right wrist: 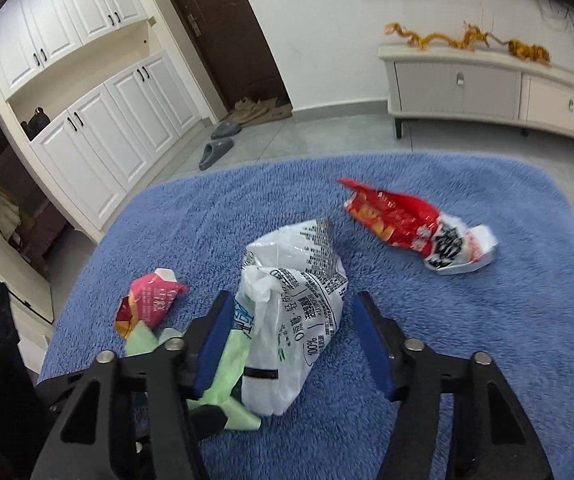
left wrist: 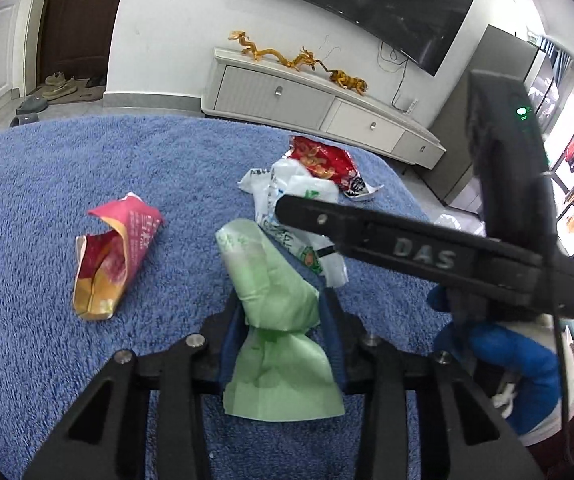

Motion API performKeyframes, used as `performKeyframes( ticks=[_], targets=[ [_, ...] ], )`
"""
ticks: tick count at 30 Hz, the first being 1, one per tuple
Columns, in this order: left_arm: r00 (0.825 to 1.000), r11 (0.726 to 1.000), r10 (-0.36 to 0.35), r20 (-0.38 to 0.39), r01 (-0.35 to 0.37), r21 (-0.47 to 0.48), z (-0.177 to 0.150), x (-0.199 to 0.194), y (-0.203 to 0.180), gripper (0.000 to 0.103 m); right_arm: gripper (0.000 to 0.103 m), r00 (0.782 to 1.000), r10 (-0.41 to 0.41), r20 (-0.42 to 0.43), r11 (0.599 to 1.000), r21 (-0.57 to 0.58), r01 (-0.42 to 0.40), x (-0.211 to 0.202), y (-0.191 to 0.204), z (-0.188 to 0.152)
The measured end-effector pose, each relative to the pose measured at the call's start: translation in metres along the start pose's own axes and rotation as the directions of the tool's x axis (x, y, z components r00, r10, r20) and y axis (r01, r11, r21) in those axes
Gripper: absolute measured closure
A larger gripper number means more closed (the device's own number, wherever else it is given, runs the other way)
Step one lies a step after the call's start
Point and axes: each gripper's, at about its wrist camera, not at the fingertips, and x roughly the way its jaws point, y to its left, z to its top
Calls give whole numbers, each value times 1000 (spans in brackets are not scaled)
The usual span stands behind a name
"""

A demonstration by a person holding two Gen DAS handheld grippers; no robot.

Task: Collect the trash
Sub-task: 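Grasp the green plastic bag with the left tool while the right tool grasps the white printed bag, then carry both bags over the bin and open both tools to drop them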

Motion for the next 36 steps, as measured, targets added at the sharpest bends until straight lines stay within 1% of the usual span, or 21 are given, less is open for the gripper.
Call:
performKeyframes(
  ticks=[2, 5, 8, 10, 12, 14, 17, 20, 25, 30, 34, 36],
  targets=[
    [1000, 1000, 4, 4, -4, 6, -2, -3, -1, 68, 60, 1000, 9, -2, 1000, 7, -9, 3, -1, -1],
    [1000, 1000, 17, 15, -18, 18, -2, -5, -5, 69, 68, 1000, 23, 6, 1000, -2, -23, -4, 0, -6],
    [999, 999, 37, 34, -38, 29, -4, -11, -9, 70, 72, 1000, 13, 16, 1000, -18, -13, -18, 2, -15],
    [998, 998, 52, 47, -53, 35, -9, -19, -13, 71, 74, 999, 7, 32, 1000, -17, -6, -36, 3, -23],
    [998, 998, 42, 52, -44, 38, -18, -28, -19, 72, 76, 999, -8, 44, 1000, -18, 9, -53, 3, -33],
    [998, 998, 38, 57, -41, 54, -27, -39, -26, 72, 77, 998, -28, 54, 999, -27, 29, -74, 6, -45],
    [996, 995, 51, 69, -56, 78, -42, -58, -41, 72, 80, 996, -51, 75, 998, -26, 53, -111, 7, -68],
    [997, 996, 38, 63, -43, 79, -54, -68, -58, 72, 81, 993, -82, 88, 996, -19, 84, -143, 7, -94],
    [998, 994, 9, 59, -15, 106, -83, -87, -97, 72, 82, 987, -124, 100, 992, 40, 120, -195, 1, -148],
    [998, 987, -36, 60, 26, 161, -101, -104, -136, 72, 82, 972, -177, 155, 980, 117, 160, -252, -10, -197],
    [995, 970, -79, 53, 65, 234, -110, -111, -176, 72, 82, 950, -257, 176, 955, 194, 222, -293, -32, -230],
    [994, 957, -104, 41, 89, 275, -114, -111, -198, 72, 82, 933, -311, 178, 934, 238, 266, -312, -46, -247]
  ],
)
